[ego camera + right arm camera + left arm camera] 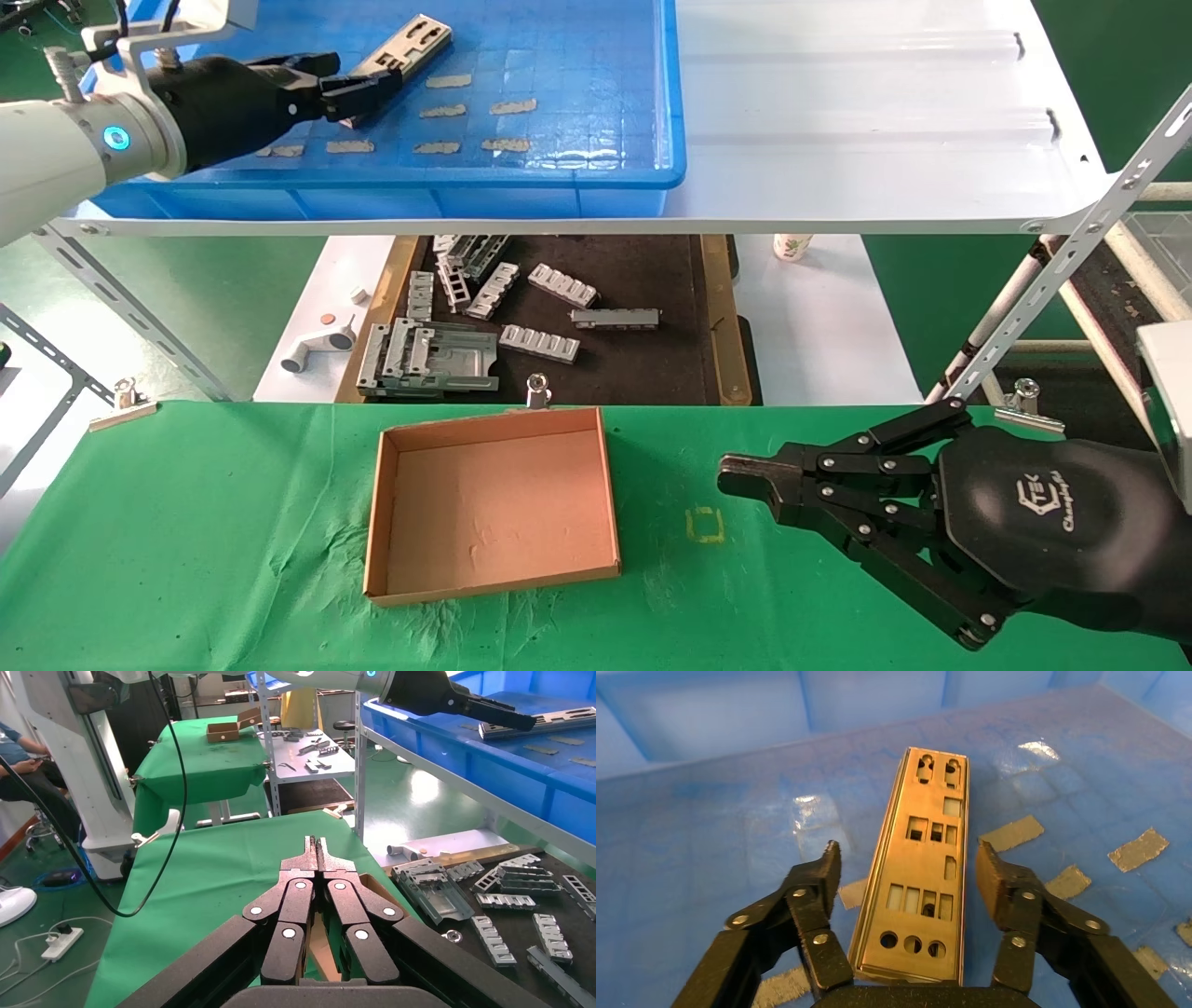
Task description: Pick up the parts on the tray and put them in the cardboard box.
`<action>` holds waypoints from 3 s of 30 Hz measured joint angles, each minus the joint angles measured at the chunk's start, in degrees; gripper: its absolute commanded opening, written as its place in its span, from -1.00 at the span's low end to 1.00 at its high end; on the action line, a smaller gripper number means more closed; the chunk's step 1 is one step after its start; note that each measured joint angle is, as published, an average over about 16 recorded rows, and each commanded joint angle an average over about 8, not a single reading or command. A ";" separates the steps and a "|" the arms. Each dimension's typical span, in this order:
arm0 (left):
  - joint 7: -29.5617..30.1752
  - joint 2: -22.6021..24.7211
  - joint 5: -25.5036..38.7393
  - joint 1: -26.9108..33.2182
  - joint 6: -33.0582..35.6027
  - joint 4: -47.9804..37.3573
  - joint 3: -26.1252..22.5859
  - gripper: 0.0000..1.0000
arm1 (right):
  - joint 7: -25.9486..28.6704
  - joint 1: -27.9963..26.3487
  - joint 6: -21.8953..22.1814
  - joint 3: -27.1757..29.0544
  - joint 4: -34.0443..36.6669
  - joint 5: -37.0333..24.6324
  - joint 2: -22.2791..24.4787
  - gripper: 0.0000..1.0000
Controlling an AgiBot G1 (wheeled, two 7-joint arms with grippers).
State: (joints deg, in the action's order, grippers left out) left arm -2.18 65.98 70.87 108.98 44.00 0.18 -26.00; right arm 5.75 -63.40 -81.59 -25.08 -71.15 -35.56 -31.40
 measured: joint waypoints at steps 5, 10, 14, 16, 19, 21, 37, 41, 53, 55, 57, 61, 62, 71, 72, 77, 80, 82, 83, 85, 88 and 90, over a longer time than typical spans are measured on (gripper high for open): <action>0.01 0.12 -0.02 -0.03 -0.20 -0.12 0.01 -1.00 | 0.00 0.00 0.00 0.00 0.00 0.00 0.00 -1.00; 0.03 0.15 -0.07 -0.01 -0.35 -0.15 0.05 -1.00 | 0.00 0.00 0.00 0.00 0.00 0.00 0.00 -1.00; 0.05 0.11 -0.16 0.05 -0.48 -0.14 0.11 -1.00 | 0.00 0.00 0.00 0.00 0.00 0.00 0.00 -1.00; 0.06 0.07 -0.22 0.10 -0.53 -0.13 0.16 -1.00 | 0.00 0.00 0.00 0.00 0.00 0.00 0.00 -1.00; 0.07 -0.02 -0.34 0.19 -0.57 -0.09 0.24 -1.00 | 0.00 0.00 0.00 0.00 0.00 0.00 0.00 -1.00; 0.07 -0.10 -0.43 0.26 -0.58 -0.06 0.31 -1.00 | 0.00 0.00 0.00 0.00 0.00 0.00 0.00 -1.00; -0.26 -0.87 -1.16 1.05 1.36 0.47 0.82 -1.00 | 0.00 0.00 0.00 0.00 0.00 0.00 0.00 -1.00; -0.48 -1.01 -1.16 1.19 1.84 0.46 0.82 -1.00 | 0.00 0.00 0.00 0.00 0.00 0.00 0.00 -1.00; -0.84 -0.09 -0.63 0.74 -0.16 -0.33 0.45 -0.99 | 0.00 0.00 0.00 0.00 0.00 0.00 0.00 -1.00; -0.80 0.12 -0.56 0.65 -0.56 -0.42 0.40 -0.96 | 0.00 0.00 0.00 0.00 0.00 0.00 0.00 -1.00; -0.75 0.27 -0.49 0.57 -0.79 -0.47 0.36 -0.92 | 0.00 0.00 0.00 0.00 0.00 0.00 0.00 -1.00; -0.63 0.37 -0.37 0.45 -0.80 -0.50 0.27 -0.85 | 0.00 0.00 0.00 0.00 0.00 0.00 0.00 -1.00; -0.60 0.37 -0.34 0.43 -0.75 -0.50 0.25 -0.86 | 0.00 0.00 0.00 0.00 0.00 0.00 0.00 -1.00; -0.49 0.27 -0.05 0.23 -0.41 -0.43 0.04 -0.01 | 0.00 0.00 0.00 0.00 0.00 0.00 0.00 -1.00; -0.49 0.25 -0.02 0.21 -0.40 -0.42 0.03 0.23 | 0.00 0.00 0.00 0.00 0.00 0.00 0.00 -1.00; -0.46 0.21 0.04 0.16 -0.54 -0.39 -0.01 1.00 | 0.00 0.00 0.00 0.00 0.00 0.00 0.00 -1.00; -0.44 0.16 0.04 0.17 -0.62 -0.35 -0.01 1.00 | 0.00 0.00 0.00 0.00 0.00 0.00 0.00 -1.00; -0.40 0.12 0.01 0.19 -0.66 -0.34 0.01 1.00 | 0.00 0.00 0.00 0.00 0.00 0.00 0.00 -1.00; -0.37 0.11 0.00 0.20 -0.67 -0.33 0.02 1.00 | 0.00 0.00 0.00 0.00 0.00 0.00 0.00 -1.00; -0.32 0.07 -0.04 0.21 -0.68 -0.33 0.05 1.00 | 0.00 0.00 0.00 0.00 0.00 0.00 0.00 -1.00; -0.25 0.01 -0.10 0.24 -0.67 -0.30 0.09 1.00 | 0.00 0.00 0.00 0.00 0.00 0.00 0.00 -1.00; -0.22 -0.04 -0.15 0.25 -0.63 -0.27 0.13 1.00 | 0.00 0.00 0.00 0.00 0.00 0.00 0.00 -1.00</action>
State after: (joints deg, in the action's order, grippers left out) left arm -2.40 65.94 70.72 109.23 43.36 -0.08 -25.87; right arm 5.75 -63.40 -81.59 -25.08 -71.15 -35.56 -31.40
